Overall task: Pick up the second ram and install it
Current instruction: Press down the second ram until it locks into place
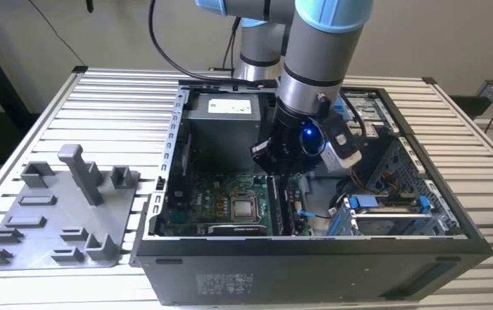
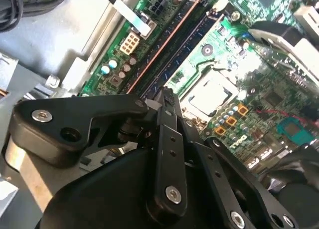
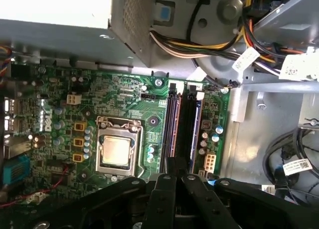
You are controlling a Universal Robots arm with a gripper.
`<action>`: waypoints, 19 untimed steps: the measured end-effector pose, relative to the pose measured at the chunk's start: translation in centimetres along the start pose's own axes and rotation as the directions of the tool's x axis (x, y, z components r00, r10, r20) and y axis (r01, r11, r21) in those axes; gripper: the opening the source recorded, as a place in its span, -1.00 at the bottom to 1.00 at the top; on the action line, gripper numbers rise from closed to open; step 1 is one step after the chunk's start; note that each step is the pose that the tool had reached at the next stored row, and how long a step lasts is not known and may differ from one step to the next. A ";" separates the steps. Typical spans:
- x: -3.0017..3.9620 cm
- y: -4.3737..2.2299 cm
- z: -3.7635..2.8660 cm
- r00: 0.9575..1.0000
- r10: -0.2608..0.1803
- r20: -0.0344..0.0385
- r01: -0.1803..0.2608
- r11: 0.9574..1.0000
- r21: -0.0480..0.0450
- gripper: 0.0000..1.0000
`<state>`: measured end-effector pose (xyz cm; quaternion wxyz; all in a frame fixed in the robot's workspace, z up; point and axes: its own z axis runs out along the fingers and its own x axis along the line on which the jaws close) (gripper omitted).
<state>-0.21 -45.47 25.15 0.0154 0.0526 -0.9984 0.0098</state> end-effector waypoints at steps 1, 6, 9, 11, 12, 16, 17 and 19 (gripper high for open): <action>0.00 0.00 0.00 1.000 -0.015 0.000 0.015 1.000 0.000 -0.79; 0.00 0.00 0.00 0.996 -0.084 0.001 0.084 0.996 0.003 -0.79; 0.00 0.00 0.00 0.993 -0.120 0.002 0.120 0.993 0.004 -0.79; 0.00 0.00 0.00 0.990 -0.144 0.002 0.144 0.990 0.005 -0.79; 0.00 0.00 0.00 0.988 -0.155 0.002 0.155 0.988 0.005 -0.79; 0.00 0.00 0.01 0.980 -0.201 0.003 0.201 0.980 0.007 -0.79; 0.00 0.00 0.01 0.977 -0.213 0.003 0.213 0.977 0.007 -0.79; 0.00 0.00 0.02 0.972 -0.237 0.003 0.237 0.972 0.008 -0.79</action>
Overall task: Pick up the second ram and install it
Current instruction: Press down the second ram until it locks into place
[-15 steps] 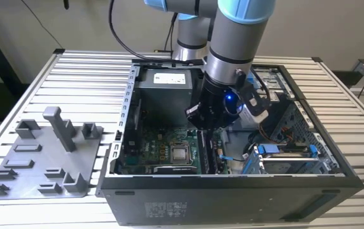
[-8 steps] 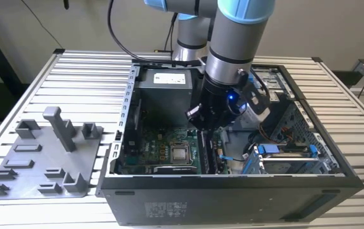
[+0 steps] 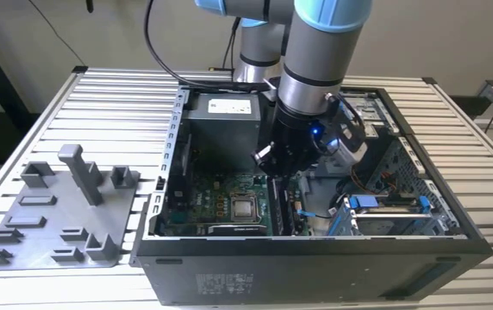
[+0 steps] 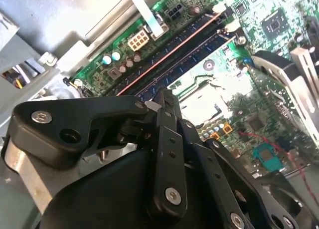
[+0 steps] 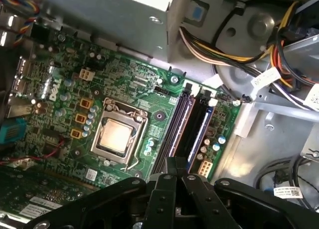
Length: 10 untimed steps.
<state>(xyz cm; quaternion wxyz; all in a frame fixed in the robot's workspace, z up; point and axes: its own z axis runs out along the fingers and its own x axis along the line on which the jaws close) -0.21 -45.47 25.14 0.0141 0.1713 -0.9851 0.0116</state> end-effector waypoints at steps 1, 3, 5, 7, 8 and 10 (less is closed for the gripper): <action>0.00 0.00 0.00 1.000 -0.013 0.000 0.013 1.000 0.000 -0.79; 0.00 0.00 0.00 0.999 -0.043 0.001 0.043 0.999 0.001 -0.79; 0.01 0.00 0.02 0.997 -0.072 0.001 0.072 0.997 0.002 -0.79; 0.00 0.01 0.04 0.995 -0.103 0.002 0.103 0.995 0.004 -0.79; 0.01 0.00 0.04 0.993 -0.119 0.002 0.119 0.993 0.004 -0.79; 0.01 0.00 0.05 0.988 -0.152 0.002 0.152 0.988 0.005 -0.79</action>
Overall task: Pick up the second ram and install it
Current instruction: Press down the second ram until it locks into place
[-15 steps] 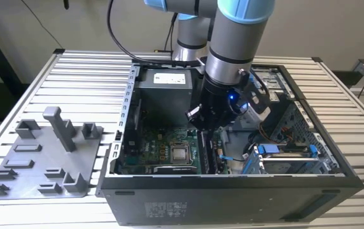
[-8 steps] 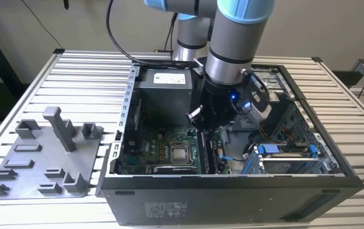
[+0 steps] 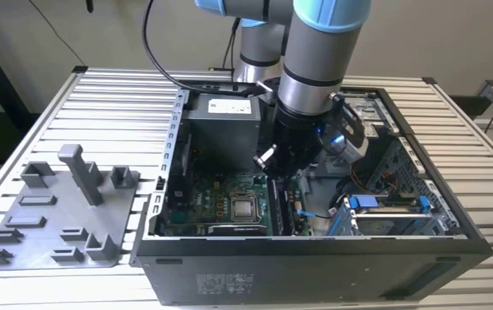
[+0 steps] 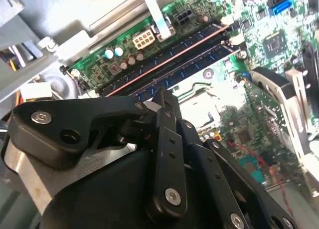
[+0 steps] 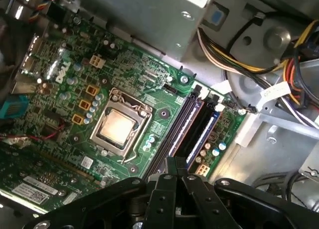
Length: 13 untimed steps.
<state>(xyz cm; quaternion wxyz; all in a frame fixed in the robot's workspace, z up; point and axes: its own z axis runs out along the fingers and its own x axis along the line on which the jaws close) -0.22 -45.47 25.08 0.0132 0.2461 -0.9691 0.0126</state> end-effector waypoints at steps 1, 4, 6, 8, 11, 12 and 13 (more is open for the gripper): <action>0.00 0.00 0.00 1.000 -0.017 0.000 0.017 1.000 0.000 -0.79; 0.00 0.00 0.01 0.998 -0.064 0.001 0.064 0.998 0.002 -0.79; 0.00 0.00 0.00 0.996 -0.089 0.001 0.089 0.996 0.003 -0.79; 0.00 0.00 0.00 0.993 -0.115 0.002 0.115 0.993 0.004 -0.79; 0.00 0.00 -0.01 0.988 -0.153 0.002 0.153 0.988 0.005 -0.79; 0.00 0.00 0.00 0.986 -0.165 0.003 0.165 0.986 0.005 -0.79; 0.00 0.00 0.00 0.984 -0.176 0.003 0.176 0.984 0.005 -0.79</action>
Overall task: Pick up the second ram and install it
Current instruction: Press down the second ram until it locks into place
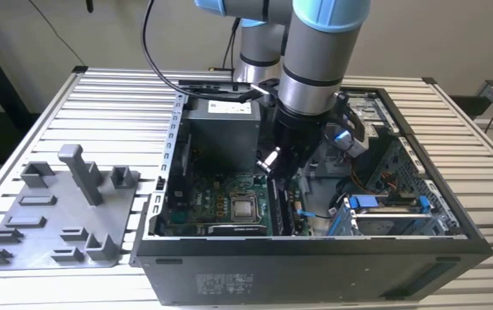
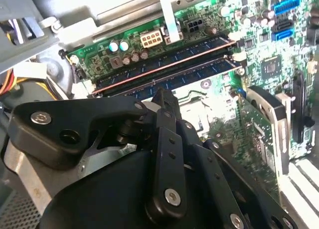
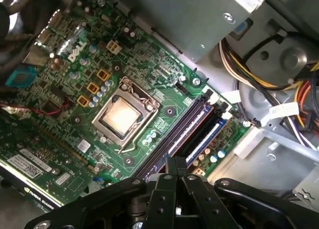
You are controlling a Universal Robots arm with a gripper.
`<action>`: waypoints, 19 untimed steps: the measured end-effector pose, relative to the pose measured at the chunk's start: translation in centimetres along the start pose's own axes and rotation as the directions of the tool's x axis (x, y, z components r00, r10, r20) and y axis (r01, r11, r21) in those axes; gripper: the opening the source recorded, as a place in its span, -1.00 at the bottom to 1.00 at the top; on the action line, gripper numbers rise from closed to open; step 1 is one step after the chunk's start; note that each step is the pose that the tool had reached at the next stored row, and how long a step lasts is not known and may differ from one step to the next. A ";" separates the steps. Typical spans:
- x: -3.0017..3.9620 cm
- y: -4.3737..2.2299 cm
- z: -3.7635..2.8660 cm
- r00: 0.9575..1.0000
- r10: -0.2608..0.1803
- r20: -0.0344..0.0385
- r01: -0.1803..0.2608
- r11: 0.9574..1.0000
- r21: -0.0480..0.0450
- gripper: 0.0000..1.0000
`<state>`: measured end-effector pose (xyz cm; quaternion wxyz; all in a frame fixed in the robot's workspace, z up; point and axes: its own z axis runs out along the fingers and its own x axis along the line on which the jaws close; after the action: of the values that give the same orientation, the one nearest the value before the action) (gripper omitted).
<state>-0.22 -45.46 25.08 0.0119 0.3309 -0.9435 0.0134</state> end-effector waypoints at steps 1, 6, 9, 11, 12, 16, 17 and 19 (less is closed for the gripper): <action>0.00 0.00 0.00 1.000 -0.012 0.000 0.012 1.000 0.000 -0.79; 0.00 0.00 0.00 0.997 -0.073 0.003 0.073 0.997 0.001 -0.79; 0.00 0.00 0.00 0.994 -0.113 0.004 0.113 0.994 0.001 -0.79; 0.00 0.00 0.00 0.990 -0.140 0.005 0.140 0.990 0.001 -0.79; 0.00 0.00 0.00 0.988 -0.155 0.006 0.155 0.988 0.001 -0.79; 0.00 0.00 0.00 0.978 -0.209 0.008 0.209 0.978 0.002 -0.79; 0.00 0.00 0.00 0.975 -0.223 0.008 0.223 0.975 0.002 -0.79; 0.00 0.00 0.00 0.968 -0.250 0.009 0.250 0.968 0.003 -0.79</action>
<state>-0.23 -45.46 25.08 0.0087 0.4472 -0.8943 0.0109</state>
